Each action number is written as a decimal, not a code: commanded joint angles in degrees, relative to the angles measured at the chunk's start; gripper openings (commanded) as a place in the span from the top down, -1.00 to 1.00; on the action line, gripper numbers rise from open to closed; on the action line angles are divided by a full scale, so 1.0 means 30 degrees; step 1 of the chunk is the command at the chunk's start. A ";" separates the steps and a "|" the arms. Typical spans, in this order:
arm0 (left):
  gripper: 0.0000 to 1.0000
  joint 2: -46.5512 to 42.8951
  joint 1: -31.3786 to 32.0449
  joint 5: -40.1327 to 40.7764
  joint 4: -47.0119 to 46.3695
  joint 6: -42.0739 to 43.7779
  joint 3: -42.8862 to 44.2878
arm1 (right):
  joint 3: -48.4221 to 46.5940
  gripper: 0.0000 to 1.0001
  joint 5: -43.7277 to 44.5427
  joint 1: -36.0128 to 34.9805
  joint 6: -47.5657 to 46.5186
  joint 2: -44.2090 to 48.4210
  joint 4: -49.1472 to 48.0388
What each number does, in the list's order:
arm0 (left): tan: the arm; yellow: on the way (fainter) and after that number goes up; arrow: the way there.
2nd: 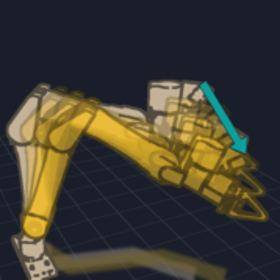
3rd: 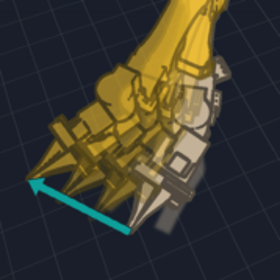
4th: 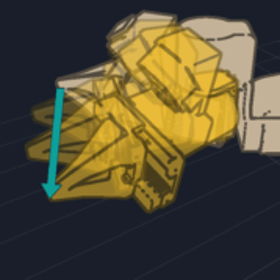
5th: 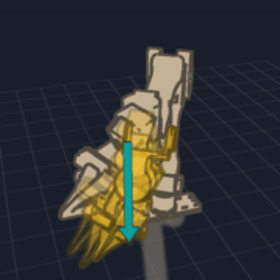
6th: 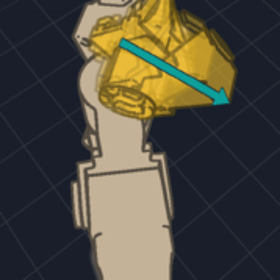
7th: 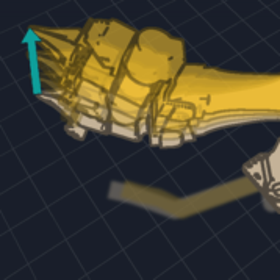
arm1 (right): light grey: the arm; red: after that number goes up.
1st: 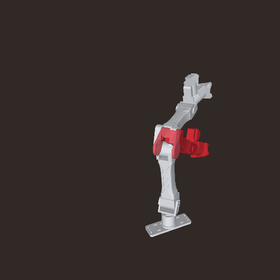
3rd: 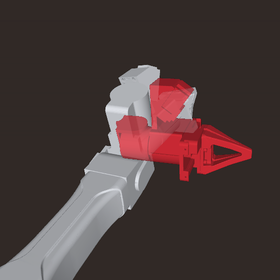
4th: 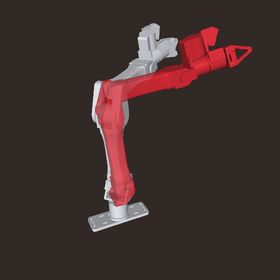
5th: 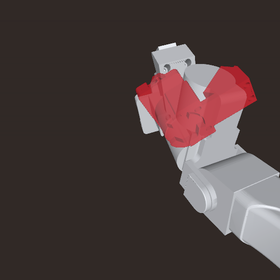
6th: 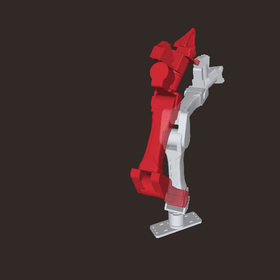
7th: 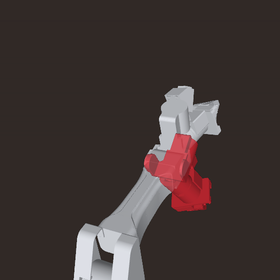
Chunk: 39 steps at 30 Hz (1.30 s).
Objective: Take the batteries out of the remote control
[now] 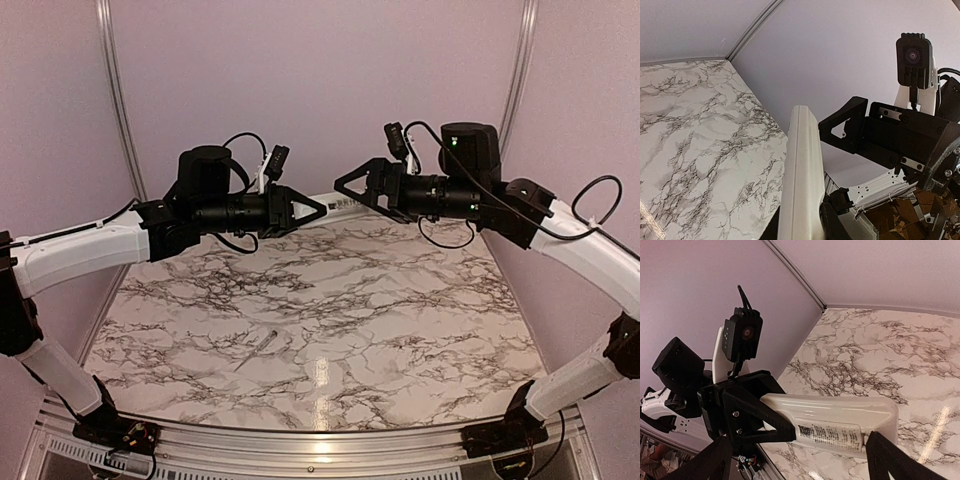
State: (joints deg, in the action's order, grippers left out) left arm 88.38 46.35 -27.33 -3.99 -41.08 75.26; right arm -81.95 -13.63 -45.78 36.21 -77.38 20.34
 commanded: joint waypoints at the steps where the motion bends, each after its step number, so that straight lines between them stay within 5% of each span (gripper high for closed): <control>1: 1.00 -0.0075 0.0005 -0.0083 -0.0757 0.0243 0.0550 | -0.0749 -0.84 0.0602 -0.0176 -0.0419 -0.0335 0.0594; 39: 1.00 0.0185 0.0016 -0.0600 -0.1719 -0.1164 0.0920 | 0.0005 -0.86 0.2021 -0.0561 -0.1402 -0.1958 -0.0665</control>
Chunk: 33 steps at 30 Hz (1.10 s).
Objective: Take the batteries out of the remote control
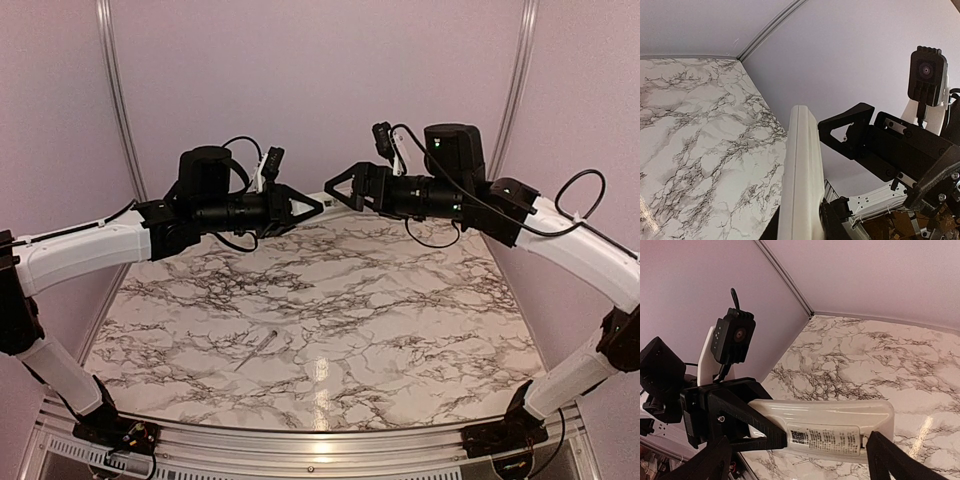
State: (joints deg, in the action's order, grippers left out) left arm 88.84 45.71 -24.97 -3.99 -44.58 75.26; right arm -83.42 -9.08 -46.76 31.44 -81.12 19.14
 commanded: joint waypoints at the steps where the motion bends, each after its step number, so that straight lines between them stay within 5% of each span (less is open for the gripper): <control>1: 1.00 0.0076 0.0216 -0.1423 -0.1791 -0.0021 0.0967 | 0.0573 -0.86 0.0460 -0.0255 0.0305 -0.0833 -0.0443; 33: 1.00 0.1077 0.0192 -0.4311 -0.5087 -0.0551 0.1779 | 0.2616 -0.97 -0.3997 0.1284 0.1926 -0.1743 -0.3955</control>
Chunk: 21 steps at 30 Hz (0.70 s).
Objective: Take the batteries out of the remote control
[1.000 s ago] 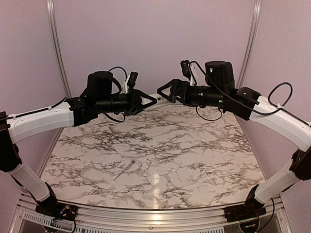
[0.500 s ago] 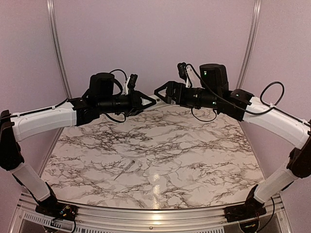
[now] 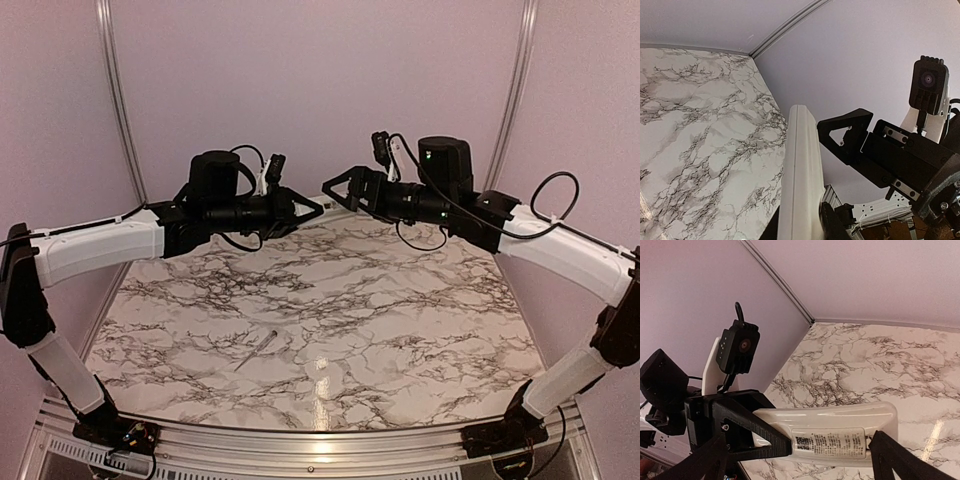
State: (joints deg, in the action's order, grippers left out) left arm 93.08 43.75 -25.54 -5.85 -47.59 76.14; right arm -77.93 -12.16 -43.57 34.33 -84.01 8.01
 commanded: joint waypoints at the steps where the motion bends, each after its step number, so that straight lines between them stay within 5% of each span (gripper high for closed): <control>1: 1.00 -0.0350 0.0856 -0.4181 -0.4529 0.0454 0.1460 | 0.0980 -0.97 -0.3467 0.0362 0.1168 -0.0795 -0.0430; 21: 1.00 -0.0690 0.0857 -0.4730 -0.5058 0.1117 0.1402 | 0.2989 -0.97 -0.7748 0.0923 0.4504 -0.0744 -0.4387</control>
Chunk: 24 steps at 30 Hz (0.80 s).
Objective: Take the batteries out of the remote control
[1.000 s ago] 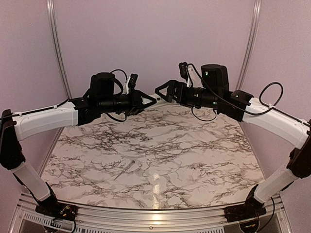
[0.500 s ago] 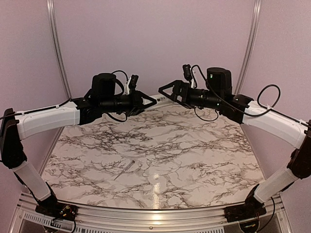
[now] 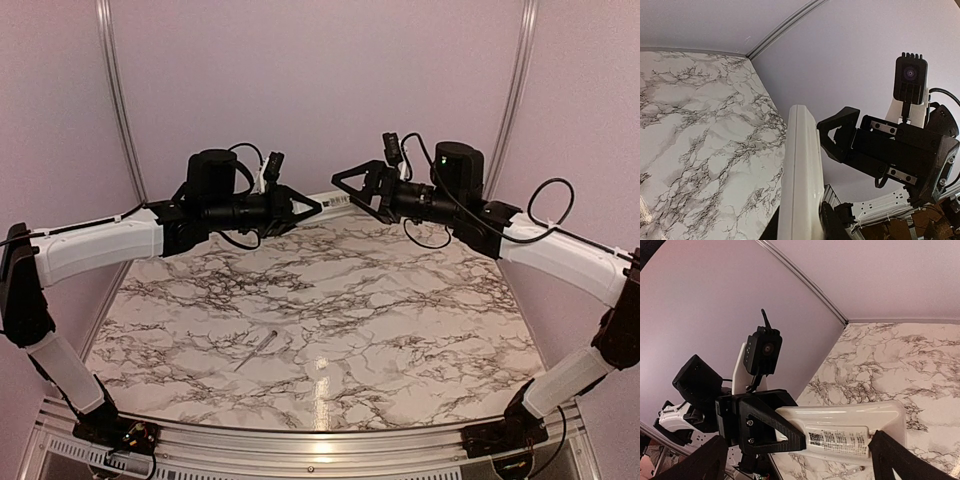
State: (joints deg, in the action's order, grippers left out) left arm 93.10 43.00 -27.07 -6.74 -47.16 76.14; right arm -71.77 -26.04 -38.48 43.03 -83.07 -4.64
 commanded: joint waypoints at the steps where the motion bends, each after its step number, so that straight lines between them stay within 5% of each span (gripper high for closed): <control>1: 1.00 -0.0709 0.1105 -0.4245 -0.4740 0.0996 0.1384 | 0.1079 -0.97 -0.3166 -0.0768 0.1732 -0.1004 -0.0351; 24: 1.00 -0.1559 0.1094 -0.4815 -0.3817 0.2126 0.0938 | 0.3366 -0.97 -0.3853 -0.0357 0.3182 0.0094 -0.3098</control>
State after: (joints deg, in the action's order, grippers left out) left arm 92.66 42.89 -29.02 -6.42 -43.92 76.14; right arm -64.51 -28.84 -37.52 48.88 -80.51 -16.12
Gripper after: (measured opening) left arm 0.211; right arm 0.985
